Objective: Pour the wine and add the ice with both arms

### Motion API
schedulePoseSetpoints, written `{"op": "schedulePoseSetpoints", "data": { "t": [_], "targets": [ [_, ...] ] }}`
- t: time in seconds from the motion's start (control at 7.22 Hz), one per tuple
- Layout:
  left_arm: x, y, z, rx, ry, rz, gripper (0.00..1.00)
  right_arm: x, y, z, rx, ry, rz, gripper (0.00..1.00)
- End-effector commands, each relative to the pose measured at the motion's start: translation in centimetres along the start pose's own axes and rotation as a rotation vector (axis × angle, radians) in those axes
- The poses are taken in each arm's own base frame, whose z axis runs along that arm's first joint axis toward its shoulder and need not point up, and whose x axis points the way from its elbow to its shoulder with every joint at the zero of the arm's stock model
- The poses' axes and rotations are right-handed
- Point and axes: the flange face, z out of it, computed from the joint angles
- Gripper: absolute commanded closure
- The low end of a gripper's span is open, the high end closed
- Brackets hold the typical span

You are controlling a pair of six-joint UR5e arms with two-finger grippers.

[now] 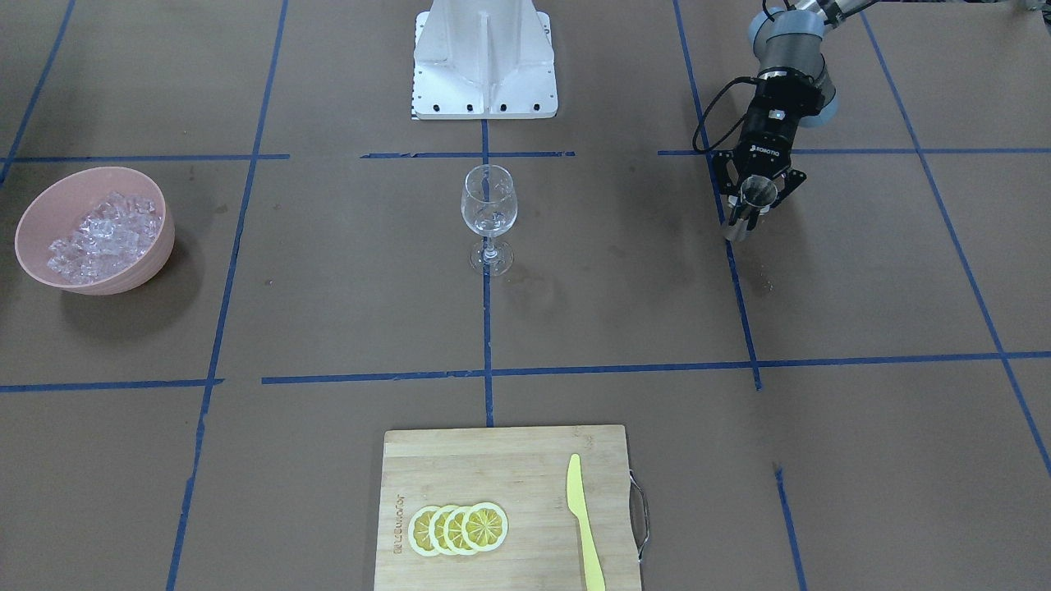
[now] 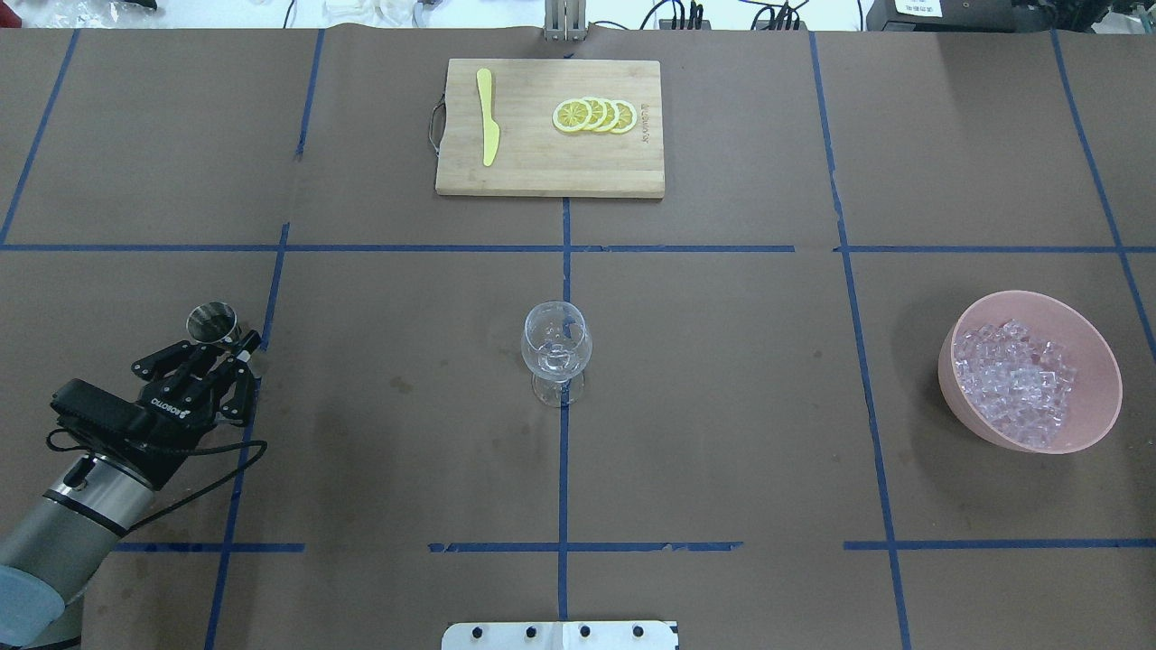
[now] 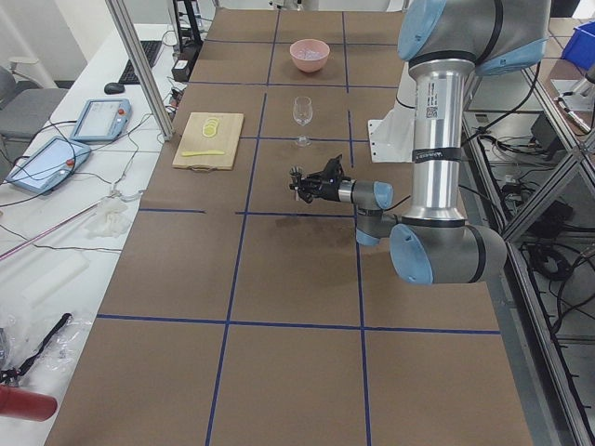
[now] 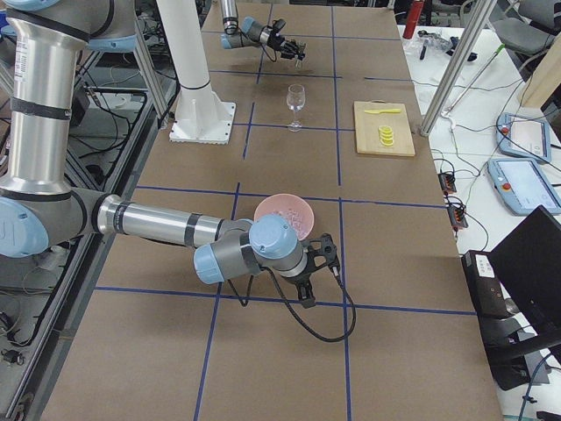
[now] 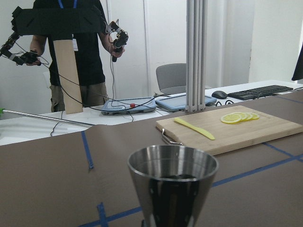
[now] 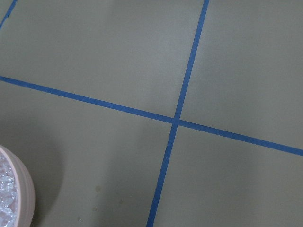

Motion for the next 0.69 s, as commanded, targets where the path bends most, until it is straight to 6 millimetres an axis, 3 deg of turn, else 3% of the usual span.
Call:
{"op": "schedulePoseSetpoints", "data": {
  "t": [0.0, 0.14, 0.28, 0.55],
  "targets": [
    [4.7, -2.0, 2.2, 0.038, 0.053, 0.024, 1.0, 0.0, 0.0, 0.0, 0.0, -0.001, 0.001, 0.0],
    [5.2, -2.2, 2.3, 0.042, 0.055, 0.053, 1.0, 0.0, 0.0, 0.0, 0.0, -0.001, 0.0, 0.0],
    [7.2, -3.0, 3.2, 0.058, 0.061, 0.09, 1.0, 0.0, 0.0, 0.0, 0.0, 0.001, 0.0, 0.0],
    [13.3, -5.9, 6.2, 0.042, 0.045, 0.225, 1.0, 0.1, 0.0, 0.0, -0.001, 0.001, 0.001, 0.0]
  ]
}}
